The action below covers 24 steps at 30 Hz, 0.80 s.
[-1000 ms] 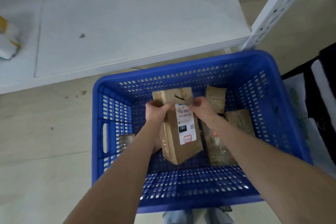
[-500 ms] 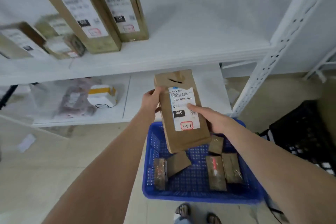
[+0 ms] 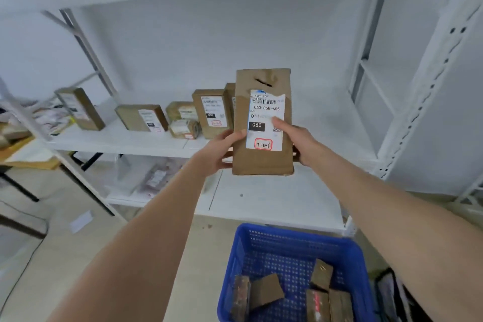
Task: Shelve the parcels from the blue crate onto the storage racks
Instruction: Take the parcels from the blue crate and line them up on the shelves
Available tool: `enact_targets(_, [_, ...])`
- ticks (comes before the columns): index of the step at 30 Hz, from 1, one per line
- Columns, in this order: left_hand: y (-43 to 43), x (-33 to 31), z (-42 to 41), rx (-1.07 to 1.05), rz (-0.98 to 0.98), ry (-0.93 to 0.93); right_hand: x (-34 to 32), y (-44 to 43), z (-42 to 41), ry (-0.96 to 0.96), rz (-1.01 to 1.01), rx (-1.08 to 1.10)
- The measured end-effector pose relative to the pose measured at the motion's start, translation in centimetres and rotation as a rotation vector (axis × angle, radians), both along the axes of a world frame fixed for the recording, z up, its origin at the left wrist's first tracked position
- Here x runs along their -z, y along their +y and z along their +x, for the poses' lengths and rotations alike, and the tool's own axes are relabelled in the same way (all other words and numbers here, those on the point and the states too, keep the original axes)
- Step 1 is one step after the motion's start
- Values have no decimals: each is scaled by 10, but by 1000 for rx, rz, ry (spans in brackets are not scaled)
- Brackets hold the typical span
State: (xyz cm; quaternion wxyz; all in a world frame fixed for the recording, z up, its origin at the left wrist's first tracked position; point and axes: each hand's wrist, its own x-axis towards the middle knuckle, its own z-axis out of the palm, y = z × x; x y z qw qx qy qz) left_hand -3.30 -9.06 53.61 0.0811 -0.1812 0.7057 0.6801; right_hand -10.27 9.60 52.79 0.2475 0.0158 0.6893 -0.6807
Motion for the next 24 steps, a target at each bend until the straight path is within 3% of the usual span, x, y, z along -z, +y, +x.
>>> enact_targets(7, [-54,-40,27,65,-54,136,-50,-53,29,111,-41,20])
enact_targets(24, [-190,-65,51,127,-54,250,-72,-182,66,160,-95,100])
